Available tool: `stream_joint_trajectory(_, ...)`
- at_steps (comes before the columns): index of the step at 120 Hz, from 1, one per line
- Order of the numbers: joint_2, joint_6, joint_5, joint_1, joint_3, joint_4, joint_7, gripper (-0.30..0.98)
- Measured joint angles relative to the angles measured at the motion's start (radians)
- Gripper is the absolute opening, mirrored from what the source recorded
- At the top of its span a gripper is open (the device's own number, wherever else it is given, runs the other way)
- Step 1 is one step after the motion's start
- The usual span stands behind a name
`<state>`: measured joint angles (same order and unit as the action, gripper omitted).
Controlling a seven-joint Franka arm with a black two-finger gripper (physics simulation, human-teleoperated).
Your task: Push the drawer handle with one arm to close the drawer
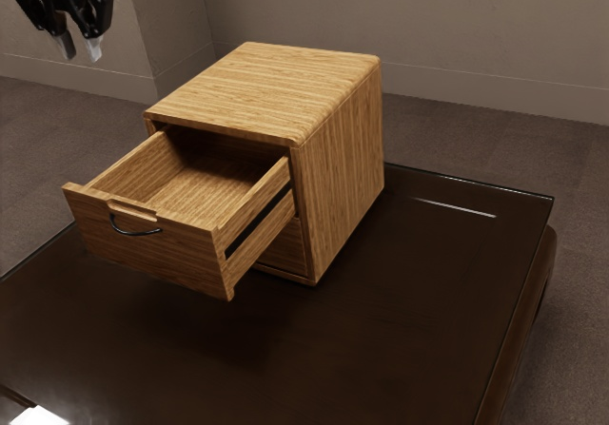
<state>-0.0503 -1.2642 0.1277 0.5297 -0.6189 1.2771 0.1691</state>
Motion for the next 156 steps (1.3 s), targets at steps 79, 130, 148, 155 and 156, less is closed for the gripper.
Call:
stream_joint_trajectory(79,-0.352,-0.345,-0.005,-0.503,0.501,0.890,0.125,-0.09)
stream_joint_trajectory(130,-0.345,-0.603,0.016,-0.462,0.544,0.980,0.172,-0.10)
stream_joint_trajectory(148,-0.345,-0.655,0.023,-0.458,0.561,0.981,0.183,-0.10)
stream_joint_trajectory(155,-0.342,-0.676,0.029,-0.457,0.569,0.981,0.186,-0.10)
stream_joint_trajectory(156,-0.341,-0.679,0.029,-0.456,0.570,0.981,0.187,-0.10)
